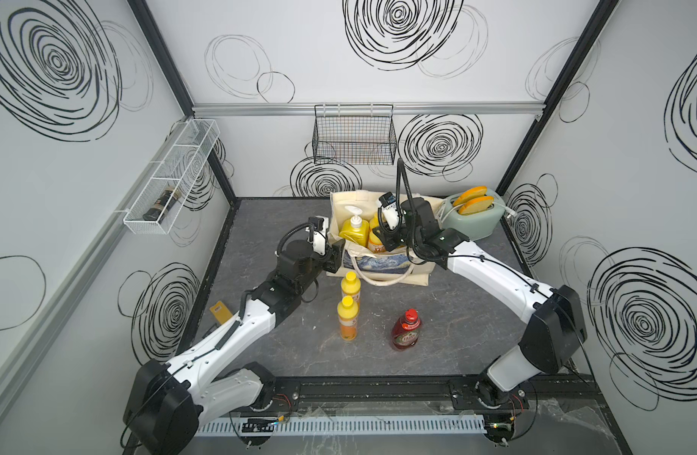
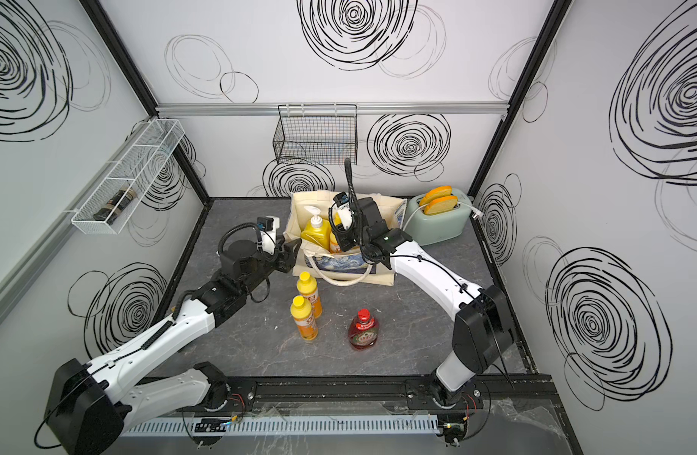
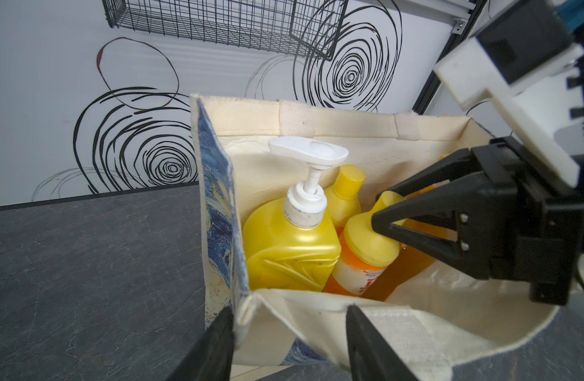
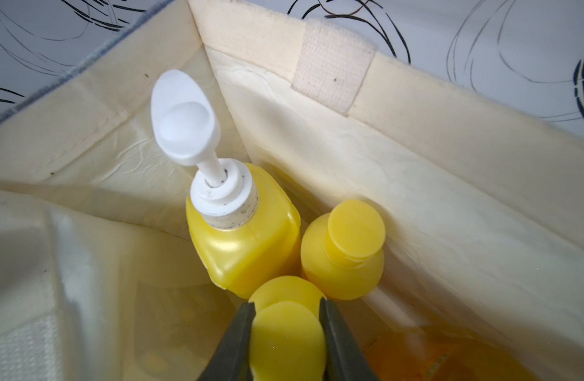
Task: Pack dish soap into the shopping bag
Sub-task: Place the bottle of dish soap in the shopping bag.
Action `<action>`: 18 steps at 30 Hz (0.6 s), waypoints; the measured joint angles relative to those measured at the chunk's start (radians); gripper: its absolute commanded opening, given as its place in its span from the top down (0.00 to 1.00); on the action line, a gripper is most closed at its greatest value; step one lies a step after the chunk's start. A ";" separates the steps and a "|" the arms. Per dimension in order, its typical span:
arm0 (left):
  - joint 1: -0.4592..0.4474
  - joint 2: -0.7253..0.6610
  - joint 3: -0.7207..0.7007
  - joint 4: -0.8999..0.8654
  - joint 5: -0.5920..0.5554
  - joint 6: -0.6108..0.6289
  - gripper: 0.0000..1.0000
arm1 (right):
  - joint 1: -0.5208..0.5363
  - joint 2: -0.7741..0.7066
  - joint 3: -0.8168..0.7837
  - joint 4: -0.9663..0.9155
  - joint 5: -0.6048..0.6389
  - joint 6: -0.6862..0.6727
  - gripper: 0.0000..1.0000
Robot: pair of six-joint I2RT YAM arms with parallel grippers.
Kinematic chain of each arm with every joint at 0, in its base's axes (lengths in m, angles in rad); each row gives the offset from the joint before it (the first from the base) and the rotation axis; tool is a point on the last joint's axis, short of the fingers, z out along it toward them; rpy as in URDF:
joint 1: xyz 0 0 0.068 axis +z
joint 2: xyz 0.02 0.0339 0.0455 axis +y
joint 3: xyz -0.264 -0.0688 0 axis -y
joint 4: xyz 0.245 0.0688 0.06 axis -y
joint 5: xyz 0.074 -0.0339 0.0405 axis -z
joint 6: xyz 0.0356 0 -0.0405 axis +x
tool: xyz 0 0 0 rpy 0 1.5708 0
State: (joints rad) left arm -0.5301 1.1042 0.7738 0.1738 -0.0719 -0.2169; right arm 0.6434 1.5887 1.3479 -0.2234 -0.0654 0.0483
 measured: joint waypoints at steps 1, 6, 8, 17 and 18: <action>0.000 0.000 0.000 0.000 0.000 0.000 0.43 | 0.000 0.001 -0.004 0.005 0.000 0.000 1.00; 0.000 0.000 0.000 0.000 0.001 0.000 0.43 | 0.000 0.002 -0.019 0.024 -0.001 0.000 0.84; 0.000 0.000 0.000 0.000 0.001 0.000 0.42 | 0.000 0.002 -0.019 0.024 -0.003 0.000 0.79; 0.000 0.000 0.000 0.000 0.000 0.000 0.42 | -0.005 0.001 -0.004 0.024 -0.072 0.018 0.46; 0.000 0.000 0.000 0.000 0.000 0.000 0.43 | -0.008 0.000 0.003 0.026 -0.089 0.026 0.42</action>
State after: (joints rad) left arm -0.5304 1.1042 0.7738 0.1738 -0.0715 -0.2169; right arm 0.6353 1.5883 1.3506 -0.1970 -0.1543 0.0742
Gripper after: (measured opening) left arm 0.575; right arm 0.528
